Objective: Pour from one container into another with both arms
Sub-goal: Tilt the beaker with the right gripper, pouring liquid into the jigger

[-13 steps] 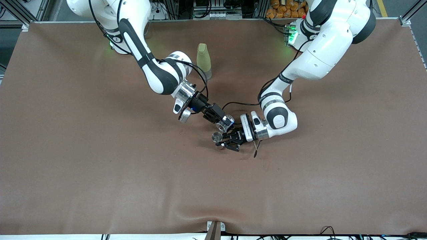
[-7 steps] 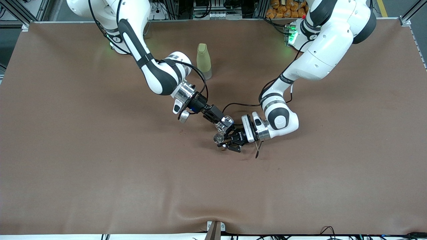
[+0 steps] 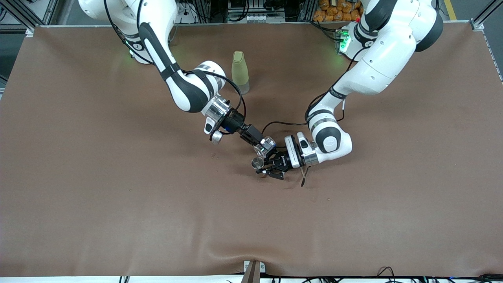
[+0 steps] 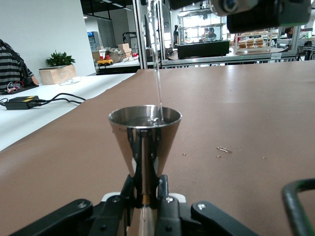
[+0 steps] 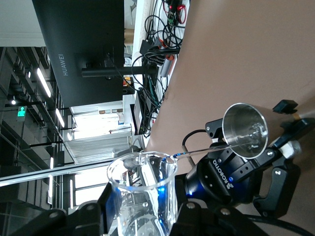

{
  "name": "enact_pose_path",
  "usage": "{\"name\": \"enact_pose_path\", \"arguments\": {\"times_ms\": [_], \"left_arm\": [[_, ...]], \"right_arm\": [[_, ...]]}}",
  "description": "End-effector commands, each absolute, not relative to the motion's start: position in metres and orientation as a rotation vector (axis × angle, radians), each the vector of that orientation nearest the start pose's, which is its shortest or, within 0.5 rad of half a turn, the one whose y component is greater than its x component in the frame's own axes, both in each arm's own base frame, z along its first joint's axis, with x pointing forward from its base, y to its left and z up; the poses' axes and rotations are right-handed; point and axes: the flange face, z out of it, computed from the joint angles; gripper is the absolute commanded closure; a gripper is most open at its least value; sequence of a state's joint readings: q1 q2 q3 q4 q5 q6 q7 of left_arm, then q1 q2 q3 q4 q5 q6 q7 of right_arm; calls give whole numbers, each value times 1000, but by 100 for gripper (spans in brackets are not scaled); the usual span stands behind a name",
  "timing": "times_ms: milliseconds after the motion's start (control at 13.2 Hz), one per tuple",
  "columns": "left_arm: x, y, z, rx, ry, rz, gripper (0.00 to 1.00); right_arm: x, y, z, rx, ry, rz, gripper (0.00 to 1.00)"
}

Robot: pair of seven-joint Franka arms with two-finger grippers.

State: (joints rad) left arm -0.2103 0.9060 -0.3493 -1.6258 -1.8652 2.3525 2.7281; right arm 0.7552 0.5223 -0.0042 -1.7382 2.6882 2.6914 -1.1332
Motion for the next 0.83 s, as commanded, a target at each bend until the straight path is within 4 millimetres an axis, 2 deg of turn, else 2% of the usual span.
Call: {"name": "enact_pose_path", "arguments": {"times_ms": [0, 453, 755], "left_arm": [[583, -354, 119, 1506, -1368, 1343, 100], [582, -357, 119, 1503, -1367, 1343, 100], [580, -361, 120, 1507, -1353, 1348, 100]], "right_arm": [[489, 450, 283, -1635, 802, -378, 100], [496, 447, 288, -1544, 882, -303, 100], [495, 449, 288, -1528, 909, -279, 100]]}}
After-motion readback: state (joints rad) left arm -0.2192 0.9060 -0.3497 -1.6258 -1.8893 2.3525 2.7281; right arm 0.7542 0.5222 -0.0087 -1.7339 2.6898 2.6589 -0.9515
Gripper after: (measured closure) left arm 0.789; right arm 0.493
